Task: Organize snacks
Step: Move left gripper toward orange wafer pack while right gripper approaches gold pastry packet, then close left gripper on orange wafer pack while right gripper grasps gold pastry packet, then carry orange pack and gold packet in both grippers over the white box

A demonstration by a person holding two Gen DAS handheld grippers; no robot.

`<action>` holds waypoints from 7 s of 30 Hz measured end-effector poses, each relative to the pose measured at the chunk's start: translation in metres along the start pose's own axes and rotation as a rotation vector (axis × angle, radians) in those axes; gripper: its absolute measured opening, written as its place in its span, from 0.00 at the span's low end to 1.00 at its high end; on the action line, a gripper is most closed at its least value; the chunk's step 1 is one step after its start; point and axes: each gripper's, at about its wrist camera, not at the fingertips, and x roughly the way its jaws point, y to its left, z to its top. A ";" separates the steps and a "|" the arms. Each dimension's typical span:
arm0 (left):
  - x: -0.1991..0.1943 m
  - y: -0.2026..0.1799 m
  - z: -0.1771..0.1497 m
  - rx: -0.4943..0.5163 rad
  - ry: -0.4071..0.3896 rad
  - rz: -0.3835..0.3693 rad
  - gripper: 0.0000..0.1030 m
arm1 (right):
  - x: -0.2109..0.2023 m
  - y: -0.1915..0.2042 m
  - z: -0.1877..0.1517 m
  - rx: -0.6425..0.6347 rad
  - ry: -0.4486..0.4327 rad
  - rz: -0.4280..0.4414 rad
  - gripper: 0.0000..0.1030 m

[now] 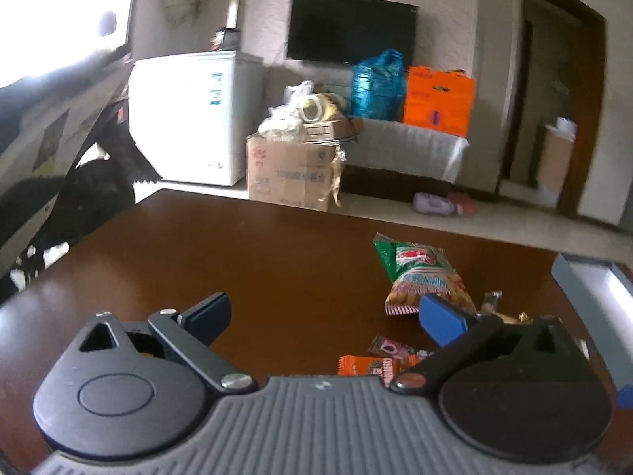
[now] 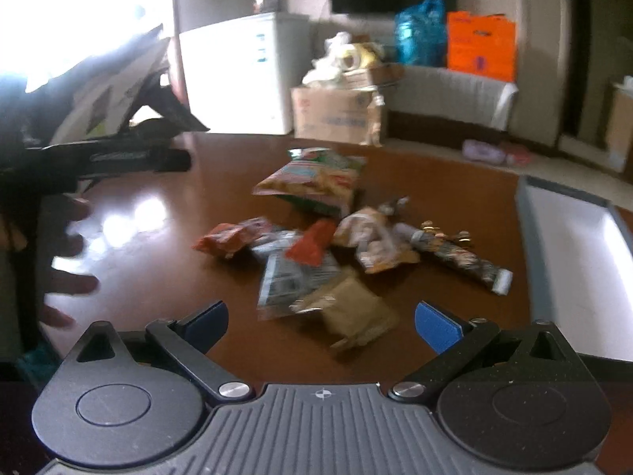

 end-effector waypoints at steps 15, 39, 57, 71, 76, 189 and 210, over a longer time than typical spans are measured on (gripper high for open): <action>0.015 -0.012 -0.004 0.130 0.045 -0.059 1.00 | 0.011 -0.007 -0.012 -0.003 0.005 -0.064 1.00; 0.034 -0.013 -0.024 0.156 0.034 -0.061 1.00 | 0.036 -0.012 -0.021 0.008 0.037 -0.032 0.89; 0.038 -0.027 -0.025 0.141 0.041 -0.045 1.00 | 0.020 0.004 -0.001 0.188 0.035 -0.200 0.91; 0.048 -0.018 -0.038 0.178 0.073 -0.124 1.00 | 0.020 -0.013 -0.011 0.203 0.052 -0.196 0.92; 0.054 -0.018 -0.044 0.203 0.097 -0.160 1.00 | 0.022 -0.014 -0.012 0.196 0.060 -0.180 0.92; 0.059 -0.209 -0.018 0.291 0.077 -0.402 0.32 | -0.043 -0.131 -0.001 0.191 -0.127 -0.291 0.50; 0.114 -0.393 -0.019 0.375 0.082 -0.524 0.33 | -0.011 -0.215 -0.035 0.348 -0.003 -0.431 0.50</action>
